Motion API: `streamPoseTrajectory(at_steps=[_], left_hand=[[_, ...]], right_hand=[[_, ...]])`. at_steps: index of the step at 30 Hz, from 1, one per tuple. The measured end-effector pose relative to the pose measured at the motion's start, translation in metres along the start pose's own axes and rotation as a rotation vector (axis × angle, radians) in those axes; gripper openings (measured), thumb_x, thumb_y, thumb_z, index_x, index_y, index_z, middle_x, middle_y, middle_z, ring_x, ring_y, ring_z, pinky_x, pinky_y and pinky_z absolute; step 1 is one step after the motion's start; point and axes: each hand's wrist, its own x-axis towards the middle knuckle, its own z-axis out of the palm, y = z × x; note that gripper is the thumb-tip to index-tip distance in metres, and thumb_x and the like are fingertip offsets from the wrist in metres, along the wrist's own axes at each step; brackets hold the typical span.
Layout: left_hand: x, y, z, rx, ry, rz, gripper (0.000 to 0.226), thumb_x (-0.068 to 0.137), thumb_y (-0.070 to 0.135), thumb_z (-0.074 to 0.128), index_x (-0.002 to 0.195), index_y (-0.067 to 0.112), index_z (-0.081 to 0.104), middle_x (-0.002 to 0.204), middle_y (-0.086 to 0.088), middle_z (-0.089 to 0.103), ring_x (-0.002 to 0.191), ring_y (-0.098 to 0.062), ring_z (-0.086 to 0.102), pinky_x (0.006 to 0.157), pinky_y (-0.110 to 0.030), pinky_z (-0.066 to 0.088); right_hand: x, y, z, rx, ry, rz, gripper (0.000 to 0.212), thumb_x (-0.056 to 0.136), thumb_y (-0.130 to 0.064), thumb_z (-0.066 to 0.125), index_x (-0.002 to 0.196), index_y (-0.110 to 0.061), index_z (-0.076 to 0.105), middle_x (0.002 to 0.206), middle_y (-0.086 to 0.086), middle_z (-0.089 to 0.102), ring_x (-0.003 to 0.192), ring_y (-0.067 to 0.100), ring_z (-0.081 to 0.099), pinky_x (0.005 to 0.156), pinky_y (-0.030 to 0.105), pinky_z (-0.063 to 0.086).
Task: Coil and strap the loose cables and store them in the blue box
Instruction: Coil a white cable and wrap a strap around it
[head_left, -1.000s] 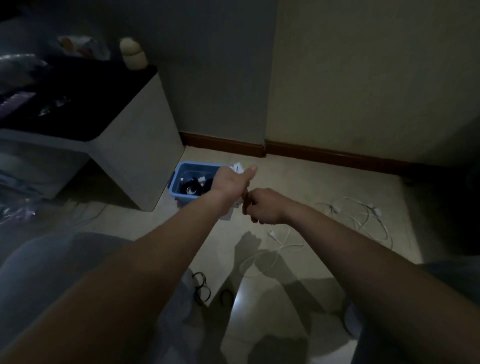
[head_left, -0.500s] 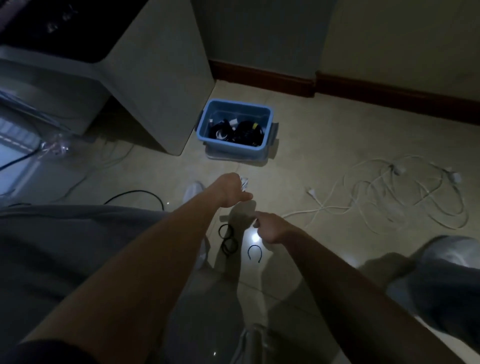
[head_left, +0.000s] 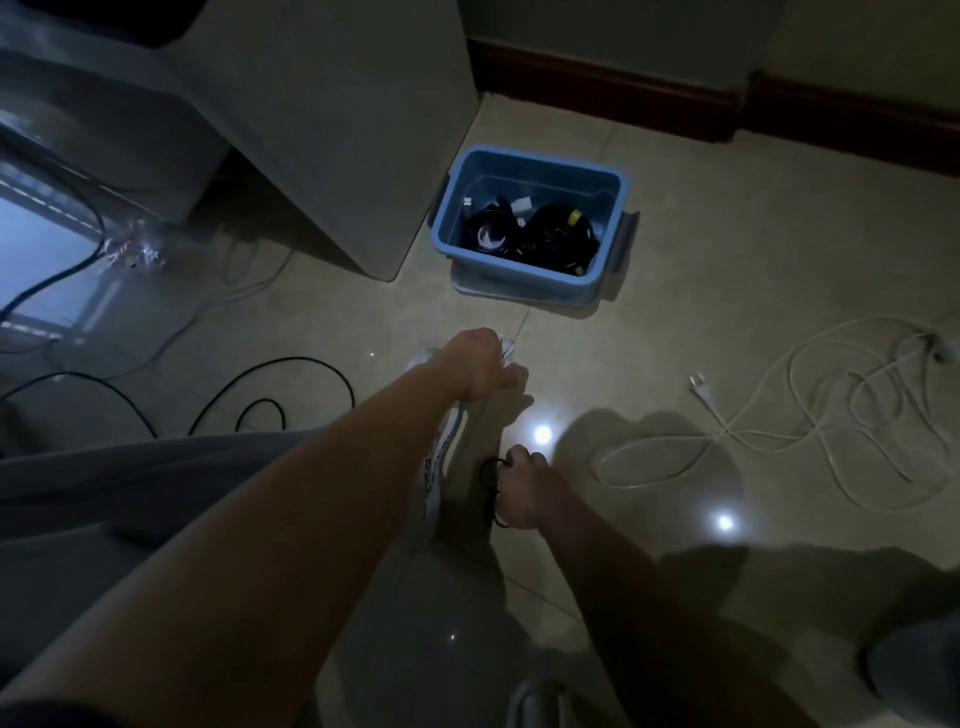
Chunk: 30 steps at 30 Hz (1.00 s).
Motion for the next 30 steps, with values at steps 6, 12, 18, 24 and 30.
streamPoseTrajectory(at_steps=[6, 12, 18, 24, 30], left_hand=[[-0.011, 0.016, -0.019, -0.111, 0.024, -0.015, 0.037, 0.092, 0.041, 0.067, 0.094, 0.006, 0.054, 0.085, -0.005, 0.053, 0.083, -0.020, 0.049, 0.067, -0.025, 0.032], [-0.049, 0.059, -0.070, -0.263, 0.094, 0.011, 0.033, 0.090, 0.033, 0.072, 0.077, 0.010, 0.052, 0.072, -0.008, 0.056, 0.059, -0.017, 0.050, 0.054, -0.027, 0.040], [-0.101, 0.107, -0.122, -0.539, 0.115, 0.119, 0.045, 0.088, 0.044, 0.072, 0.064, 0.009, 0.056, 0.053, -0.009, 0.055, 0.046, -0.019, 0.048, 0.053, -0.030, 0.041], [-0.146, 0.154, -0.163, -0.646, 0.200, 0.239, 0.036, 0.079, 0.028, 0.072, 0.050, 0.013, 0.057, 0.047, -0.007, 0.056, 0.041, -0.018, 0.049, 0.047, -0.025, 0.041], [-0.169, 0.183, -0.187, -1.025, 0.229, 0.341, 0.025, 0.083, 0.013, 0.071, 0.062, 0.000, 0.070, 0.047, -0.006, 0.043, 0.040, -0.018, 0.040, 0.045, -0.024, 0.037]], right_hand=[[-0.024, 0.010, -0.050, 0.445, 0.220, 0.069, 0.025, 0.092, -0.011, 0.057, 0.112, -0.005, 0.071, 0.119, 0.012, 0.066, 0.111, 0.028, 0.063, 0.095, 0.036, 0.053], [-0.107, 0.028, -0.137, 0.959, 0.562, 0.033, 0.023, 0.088, -0.011, 0.060, 0.079, -0.019, 0.079, 0.082, 0.007, 0.074, 0.063, 0.006, 0.066, 0.062, 0.021, 0.054], [-0.197, 0.037, -0.209, 1.057, 0.759, -0.070, 0.024, 0.088, 0.005, 0.060, 0.089, -0.009, 0.079, 0.098, 0.015, 0.075, 0.091, 0.028, 0.072, 0.090, 0.042, 0.059], [-0.276, 0.039, -0.257, 1.123, 0.933, -0.149, 0.027, 0.078, 0.013, 0.069, 0.075, -0.014, 0.071, 0.086, 0.013, 0.071, 0.089, 0.032, 0.071, 0.084, 0.044, 0.061], [-0.329, 0.047, -0.285, 1.171, 0.964, -0.172, 0.033, 0.074, 0.013, 0.074, 0.092, -0.013, 0.063, 0.085, 0.013, 0.067, 0.074, 0.021, 0.068, 0.064, 0.029, 0.059]])
